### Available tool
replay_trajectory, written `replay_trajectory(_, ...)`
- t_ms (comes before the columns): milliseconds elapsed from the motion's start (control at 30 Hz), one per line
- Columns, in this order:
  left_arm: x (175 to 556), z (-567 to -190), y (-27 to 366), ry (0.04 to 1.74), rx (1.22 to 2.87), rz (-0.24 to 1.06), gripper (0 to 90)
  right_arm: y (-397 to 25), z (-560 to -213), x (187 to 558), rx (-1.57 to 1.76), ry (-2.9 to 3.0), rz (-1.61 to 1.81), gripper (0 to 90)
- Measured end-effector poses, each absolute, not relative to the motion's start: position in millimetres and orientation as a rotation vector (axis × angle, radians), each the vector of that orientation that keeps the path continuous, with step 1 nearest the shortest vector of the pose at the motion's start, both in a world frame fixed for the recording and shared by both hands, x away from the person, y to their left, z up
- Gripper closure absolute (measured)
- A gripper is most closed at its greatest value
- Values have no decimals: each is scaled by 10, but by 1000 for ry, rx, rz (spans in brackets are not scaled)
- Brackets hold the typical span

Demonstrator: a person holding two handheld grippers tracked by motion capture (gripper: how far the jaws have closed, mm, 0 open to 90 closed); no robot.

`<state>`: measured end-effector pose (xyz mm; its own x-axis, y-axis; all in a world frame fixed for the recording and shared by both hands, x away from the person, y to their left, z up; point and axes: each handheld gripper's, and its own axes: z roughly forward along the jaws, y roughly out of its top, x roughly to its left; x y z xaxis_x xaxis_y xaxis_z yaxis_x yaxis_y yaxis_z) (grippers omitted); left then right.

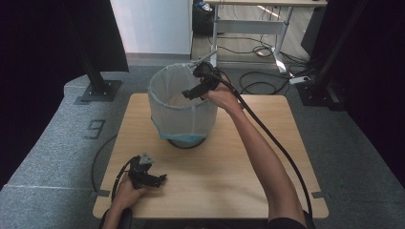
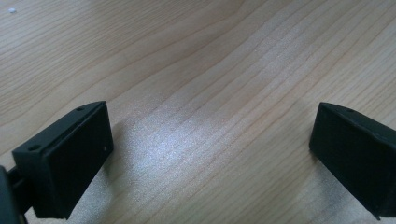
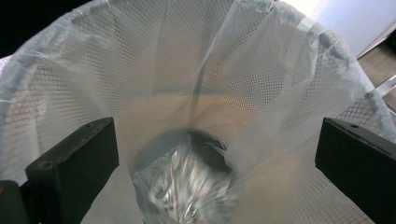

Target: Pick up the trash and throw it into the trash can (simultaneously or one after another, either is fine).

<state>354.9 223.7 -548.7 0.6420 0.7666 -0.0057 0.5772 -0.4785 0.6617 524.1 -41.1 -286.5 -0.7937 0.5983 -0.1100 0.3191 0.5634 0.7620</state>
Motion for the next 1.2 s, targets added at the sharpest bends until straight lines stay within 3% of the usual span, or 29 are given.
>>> replay_trajectory(500, 3548, -5488, 2236, 1043, 2222, 386, 0, -591, -2722, 5092, 731, 2458, 1064, 0)
replay_trajectory(1200, 3548, -5488, 2237, 1042, 2225, 388, 0, -986, -2780, 4950, 753, 2410, 1082, 0)
